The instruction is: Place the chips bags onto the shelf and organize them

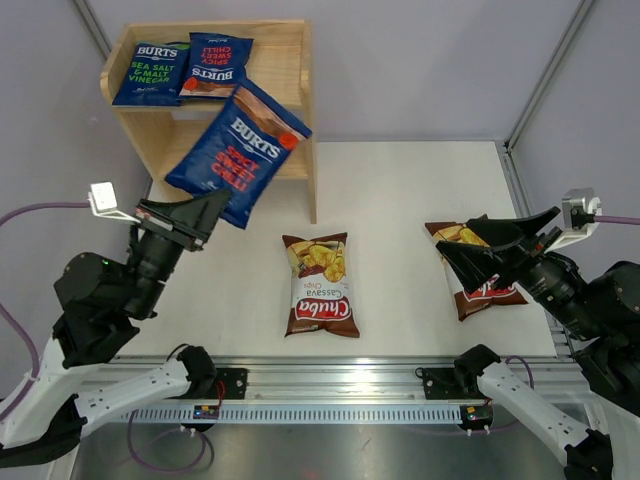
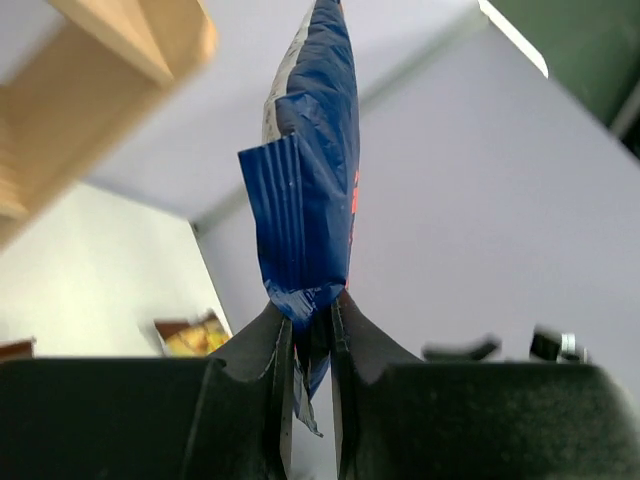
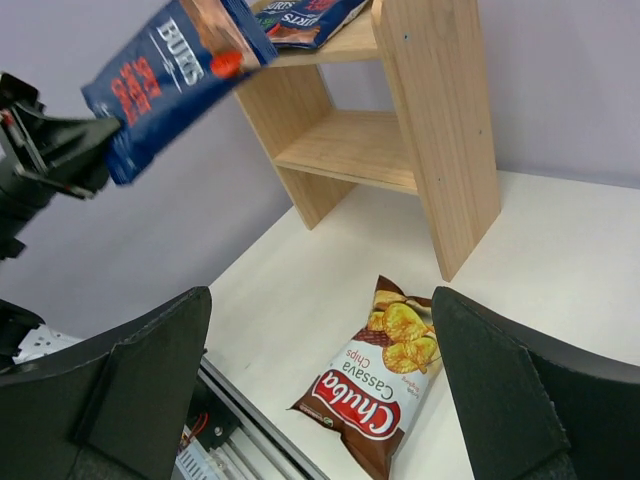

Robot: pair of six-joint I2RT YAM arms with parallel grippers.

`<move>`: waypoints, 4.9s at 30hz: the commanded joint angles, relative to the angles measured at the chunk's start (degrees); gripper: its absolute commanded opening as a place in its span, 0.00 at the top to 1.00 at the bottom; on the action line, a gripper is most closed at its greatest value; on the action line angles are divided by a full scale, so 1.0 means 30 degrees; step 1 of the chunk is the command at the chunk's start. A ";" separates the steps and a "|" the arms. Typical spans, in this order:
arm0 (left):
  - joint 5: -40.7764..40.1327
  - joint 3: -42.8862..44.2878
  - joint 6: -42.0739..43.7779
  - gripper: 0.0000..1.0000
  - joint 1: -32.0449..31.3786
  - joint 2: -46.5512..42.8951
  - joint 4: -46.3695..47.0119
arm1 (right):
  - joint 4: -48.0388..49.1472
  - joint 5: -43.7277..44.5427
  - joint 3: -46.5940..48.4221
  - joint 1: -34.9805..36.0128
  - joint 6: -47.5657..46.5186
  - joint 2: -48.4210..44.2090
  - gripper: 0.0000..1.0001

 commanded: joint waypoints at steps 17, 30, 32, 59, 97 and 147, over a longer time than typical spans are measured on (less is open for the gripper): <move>-0.8507 1.3294 -0.1803 1.00 0.4927 1.1872 -0.0863 | 0.0669 0.0792 -0.0770 0.0057 0.0763 -0.1406 0.00; -0.4133 1.8455 -0.4543 1.00 0.7547 1.8672 -0.2391 | -0.0973 0.1143 0.0257 0.0057 -0.0351 -0.2784 0.01; -0.4162 1.8750 -0.5039 1.00 0.7605 1.9083 -0.2688 | -0.0973 0.1173 0.0198 0.0057 -0.0322 -0.3018 0.01; -0.1000 1.6584 -1.0607 0.96 0.7840 2.0491 -0.2833 | -0.1325 0.1319 0.0111 0.0057 -0.0351 -0.3546 0.01; 0.0028 1.5127 -0.7269 0.01 0.8572 1.5608 -0.7375 | -0.1442 0.0822 0.0023 0.0058 0.0265 -0.3547 0.01; 1.0688 -0.4774 0.9694 0.01 0.9510 -0.8483 -1.3410 | 0.9636 -1.2919 -0.3147 -0.4337 -0.1869 2.2433 0.00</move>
